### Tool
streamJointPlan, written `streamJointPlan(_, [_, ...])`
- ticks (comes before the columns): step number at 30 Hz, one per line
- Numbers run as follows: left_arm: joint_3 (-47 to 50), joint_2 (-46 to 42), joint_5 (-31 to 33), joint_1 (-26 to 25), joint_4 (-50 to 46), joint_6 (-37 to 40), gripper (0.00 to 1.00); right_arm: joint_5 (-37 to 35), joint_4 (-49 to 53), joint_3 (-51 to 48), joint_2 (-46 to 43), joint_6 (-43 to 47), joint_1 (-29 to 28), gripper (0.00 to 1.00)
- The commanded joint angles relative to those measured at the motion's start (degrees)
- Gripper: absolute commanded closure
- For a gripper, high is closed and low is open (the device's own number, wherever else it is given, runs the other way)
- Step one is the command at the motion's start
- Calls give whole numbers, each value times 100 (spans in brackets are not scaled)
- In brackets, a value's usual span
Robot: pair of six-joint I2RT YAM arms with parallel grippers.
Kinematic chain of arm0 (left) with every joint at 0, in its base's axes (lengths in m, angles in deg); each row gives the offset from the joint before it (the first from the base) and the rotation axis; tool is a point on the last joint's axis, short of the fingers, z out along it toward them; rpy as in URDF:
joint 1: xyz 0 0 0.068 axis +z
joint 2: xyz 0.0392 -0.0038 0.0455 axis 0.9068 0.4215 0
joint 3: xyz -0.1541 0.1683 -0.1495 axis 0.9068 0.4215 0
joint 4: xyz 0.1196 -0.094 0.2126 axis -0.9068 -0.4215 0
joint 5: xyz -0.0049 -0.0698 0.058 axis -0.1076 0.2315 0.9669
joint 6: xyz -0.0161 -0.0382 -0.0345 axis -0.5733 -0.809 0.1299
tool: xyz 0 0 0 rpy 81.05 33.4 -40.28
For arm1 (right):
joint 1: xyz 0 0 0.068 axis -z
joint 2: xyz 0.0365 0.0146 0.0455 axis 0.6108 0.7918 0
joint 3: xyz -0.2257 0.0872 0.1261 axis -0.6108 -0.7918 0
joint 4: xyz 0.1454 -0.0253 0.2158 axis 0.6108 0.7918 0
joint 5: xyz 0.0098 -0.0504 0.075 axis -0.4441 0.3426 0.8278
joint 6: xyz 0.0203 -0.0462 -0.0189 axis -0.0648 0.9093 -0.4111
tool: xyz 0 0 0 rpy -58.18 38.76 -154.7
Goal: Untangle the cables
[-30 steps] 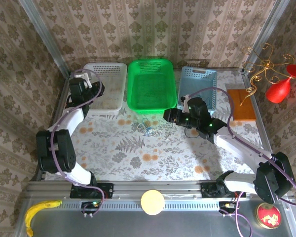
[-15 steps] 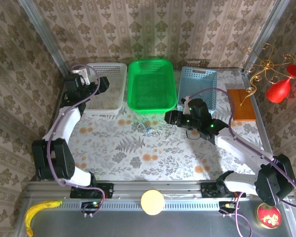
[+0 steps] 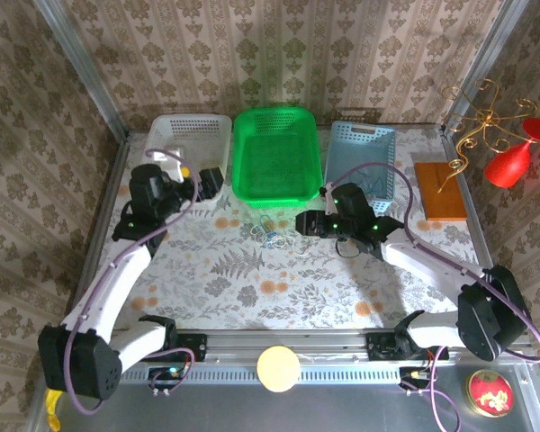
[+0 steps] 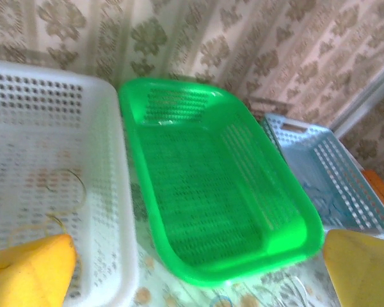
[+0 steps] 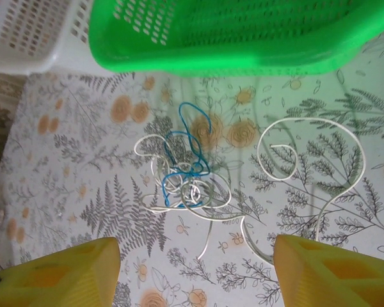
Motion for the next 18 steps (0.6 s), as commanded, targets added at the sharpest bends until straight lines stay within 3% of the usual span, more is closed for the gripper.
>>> streamJointPlan(1, [434, -307, 406, -298, 54, -308, 0, -39, -243, 92, 243, 127, -128, 35])
streamJointPlan(8, [1270, -338, 99, -698, 561, -889, 0, -120, -437, 226, 869, 341, -324, 35])
streamJointPlan(18, [1534, -368, 205, -920, 528, -1041, 0, -20, -183, 297, 1097, 1463, -345, 37])
